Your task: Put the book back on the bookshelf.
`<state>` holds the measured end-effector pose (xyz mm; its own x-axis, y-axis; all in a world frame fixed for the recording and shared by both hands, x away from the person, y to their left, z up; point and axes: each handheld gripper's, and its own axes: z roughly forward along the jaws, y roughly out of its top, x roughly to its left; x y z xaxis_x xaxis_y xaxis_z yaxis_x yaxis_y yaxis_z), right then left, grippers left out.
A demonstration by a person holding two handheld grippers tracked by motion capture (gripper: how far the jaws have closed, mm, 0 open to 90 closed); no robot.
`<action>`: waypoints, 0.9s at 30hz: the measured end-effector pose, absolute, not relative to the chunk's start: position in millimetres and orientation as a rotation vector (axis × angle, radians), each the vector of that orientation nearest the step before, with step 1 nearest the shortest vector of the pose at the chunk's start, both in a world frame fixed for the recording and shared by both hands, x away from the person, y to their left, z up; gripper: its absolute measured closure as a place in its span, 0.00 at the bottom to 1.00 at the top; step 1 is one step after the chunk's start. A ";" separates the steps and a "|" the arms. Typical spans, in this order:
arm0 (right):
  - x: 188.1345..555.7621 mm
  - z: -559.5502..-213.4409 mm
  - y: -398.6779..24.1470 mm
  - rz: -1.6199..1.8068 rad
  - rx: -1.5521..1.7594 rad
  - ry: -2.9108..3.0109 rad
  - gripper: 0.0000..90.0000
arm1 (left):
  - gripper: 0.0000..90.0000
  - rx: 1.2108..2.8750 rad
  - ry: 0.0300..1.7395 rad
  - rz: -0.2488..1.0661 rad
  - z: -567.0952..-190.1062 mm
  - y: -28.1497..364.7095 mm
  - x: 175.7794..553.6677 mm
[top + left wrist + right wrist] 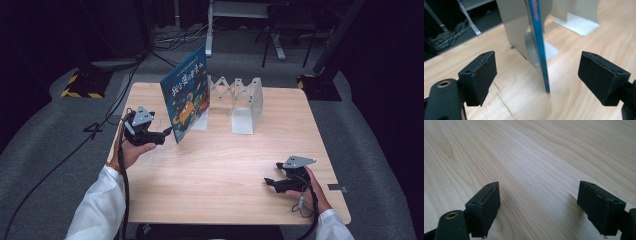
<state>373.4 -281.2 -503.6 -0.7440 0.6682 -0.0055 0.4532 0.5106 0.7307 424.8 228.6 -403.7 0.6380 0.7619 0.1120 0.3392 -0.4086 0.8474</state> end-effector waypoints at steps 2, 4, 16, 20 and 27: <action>372.9 -503.6 -282.0 1.070 0.942 2.469 0.21 | 0.18 2.046 0.852 0.632 -407.0 229.3 419.3; 372.6 -503.7 -282.1 1.070 0.942 2.469 0.21 | 0.18 2.073 0.838 0.624 -410.1 230.5 413.3; 366.0 -503.4 -284.4 1.057 0.970 2.450 0.21 | 0.19 2.235 0.782 0.628 -432.4 232.6 380.4; 360.8 -503.5 -285.4 1.055 0.975 2.445 0.21 | 0.19 2.272 0.769 0.626 -440.2 234.8 371.6; 353.9 -503.5 -288.2 1.049 0.996 2.431 0.21 | 0.19 2.332 0.773 0.578 -457.3 235.4 363.1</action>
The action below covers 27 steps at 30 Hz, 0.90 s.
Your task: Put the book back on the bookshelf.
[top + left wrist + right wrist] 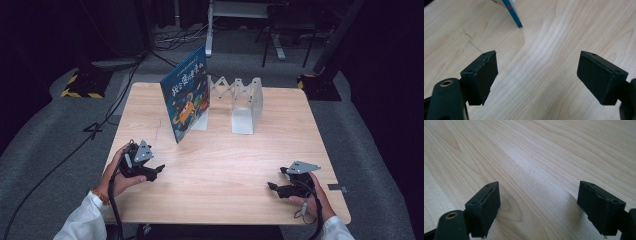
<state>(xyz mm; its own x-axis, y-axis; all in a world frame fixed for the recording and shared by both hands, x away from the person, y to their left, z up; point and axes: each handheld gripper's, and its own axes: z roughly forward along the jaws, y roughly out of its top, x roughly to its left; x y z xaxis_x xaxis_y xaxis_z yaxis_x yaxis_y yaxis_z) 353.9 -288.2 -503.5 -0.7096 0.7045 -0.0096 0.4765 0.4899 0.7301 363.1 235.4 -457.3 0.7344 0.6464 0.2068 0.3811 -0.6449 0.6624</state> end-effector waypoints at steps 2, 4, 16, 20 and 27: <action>352.3 -503.5 -289.5 1.046 1.012 2.421 0.21 | 0.19 2.330 0.774 0.561 -462.6 236.1 360.3; 350.6 -503.5 -290.6 1.042 1.023 2.414 0.21 | 0.19 2.331 0.777 0.551 -467.6 236.4 357.7; 341.0 -503.7 -300.4 1.038 1.048 2.394 0.21 | 0.19 2.307 0.831 0.458 -492.0 248.7 344.6; 338.8 -503.6 -302.3 1.032 1.057 2.389 0.21 | 0.18 2.291 0.842 0.428 -499.6 253.7 341.6; 335.3 -503.8 -306.3 1.031 1.072 2.377 0.21 | 0.18 2.227 0.910 0.354 -505.0 262.9 338.6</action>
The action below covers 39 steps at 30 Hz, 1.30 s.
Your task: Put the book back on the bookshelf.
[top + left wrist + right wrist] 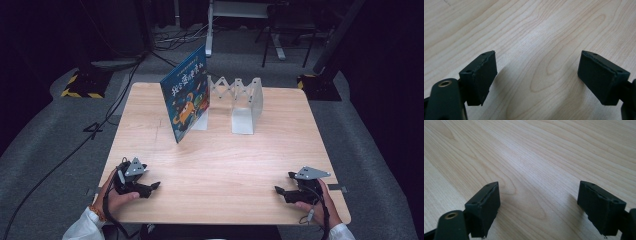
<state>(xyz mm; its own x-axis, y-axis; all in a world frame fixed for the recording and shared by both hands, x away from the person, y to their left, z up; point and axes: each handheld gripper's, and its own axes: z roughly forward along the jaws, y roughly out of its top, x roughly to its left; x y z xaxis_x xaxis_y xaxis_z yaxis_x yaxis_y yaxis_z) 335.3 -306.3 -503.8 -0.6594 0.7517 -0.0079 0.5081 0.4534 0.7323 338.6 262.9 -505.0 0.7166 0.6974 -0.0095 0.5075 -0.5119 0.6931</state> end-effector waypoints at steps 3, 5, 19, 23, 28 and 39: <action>335.1 -503.9 -306.6 1.029 1.078 2.373 0.21 | 0.18 2.227 0.922 0.363 -504.8 265.6 337.8; 335.2 -504.0 -306.7 1.029 1.079 2.371 0.21 | 0.18 2.222 0.926 0.349 -505.0 267.1 336.5; 335.3 -504.1 -306.8 1.028 1.082 2.368 0.20 | 0.17 2.216 0.949 0.369 -505.2 266.5 335.6; 335.5 -504.1 -306.9 1.028 1.082 2.369 0.20 | 0.17 2.216 0.949 0.369 -505.2 266.5 335.6; 335.6 -504.1 -306.9 1.028 1.085 2.367 0.20 | 0.17 2.210 0.962 0.369 -505.3 265.2 336.0; 335.6 -504.1 -306.9 1.028 1.085 2.366 0.20 | 0.16 2.211 0.966 0.368 -505.3 264.7 336.5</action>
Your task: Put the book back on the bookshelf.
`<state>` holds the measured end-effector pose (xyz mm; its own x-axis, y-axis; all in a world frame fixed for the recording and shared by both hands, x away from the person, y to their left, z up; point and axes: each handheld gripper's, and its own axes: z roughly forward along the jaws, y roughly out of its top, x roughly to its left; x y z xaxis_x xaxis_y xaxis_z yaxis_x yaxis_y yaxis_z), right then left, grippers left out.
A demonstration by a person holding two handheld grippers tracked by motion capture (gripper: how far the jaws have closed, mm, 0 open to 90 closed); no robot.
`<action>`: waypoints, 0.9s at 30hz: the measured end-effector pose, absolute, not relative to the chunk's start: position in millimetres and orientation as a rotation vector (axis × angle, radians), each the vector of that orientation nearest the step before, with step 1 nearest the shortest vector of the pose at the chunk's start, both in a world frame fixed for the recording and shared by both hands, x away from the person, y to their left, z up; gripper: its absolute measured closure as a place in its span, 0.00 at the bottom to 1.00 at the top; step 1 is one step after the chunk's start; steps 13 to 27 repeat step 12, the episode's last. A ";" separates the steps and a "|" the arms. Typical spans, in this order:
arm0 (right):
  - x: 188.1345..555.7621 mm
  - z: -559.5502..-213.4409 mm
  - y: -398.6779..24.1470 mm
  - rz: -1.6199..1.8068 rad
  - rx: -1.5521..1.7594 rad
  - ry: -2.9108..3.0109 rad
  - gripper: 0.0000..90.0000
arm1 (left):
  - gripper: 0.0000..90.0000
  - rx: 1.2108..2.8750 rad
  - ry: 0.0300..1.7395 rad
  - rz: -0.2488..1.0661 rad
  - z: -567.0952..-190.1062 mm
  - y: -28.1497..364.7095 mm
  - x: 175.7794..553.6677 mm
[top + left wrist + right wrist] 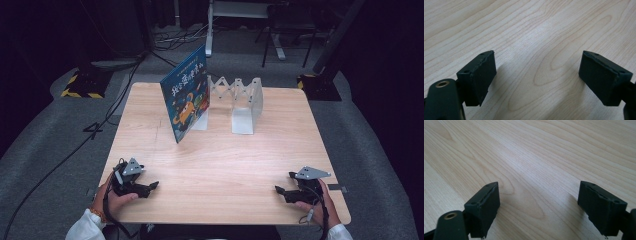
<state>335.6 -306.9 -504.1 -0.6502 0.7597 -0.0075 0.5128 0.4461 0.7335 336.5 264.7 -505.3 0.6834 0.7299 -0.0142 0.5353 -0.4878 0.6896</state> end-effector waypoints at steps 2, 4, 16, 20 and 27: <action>335.6 -504.1 -306.9 1.028 1.084 2.367 0.20 | 0.16 2.211 0.966 0.368 -505.2 264.8 336.5; 335.7 -504.1 -307.0 1.030 1.084 2.367 0.20 | 0.16 2.210 0.967 0.368 -505.3 264.7 336.6; 335.6 -504.1 -307.0 1.029 1.084 2.367 0.20 | 0.16 2.209 0.970 0.370 -505.2 264.4 336.9; 335.6 -504.1 -307.0 1.029 1.084 2.367 0.20 | 0.16 2.209 0.970 0.370 -505.2 264.4 336.9; 335.6 -504.1 -307.0 1.029 1.084 2.367 0.20 | 0.16 2.209 0.970 0.370 -505.2 264.4 336.9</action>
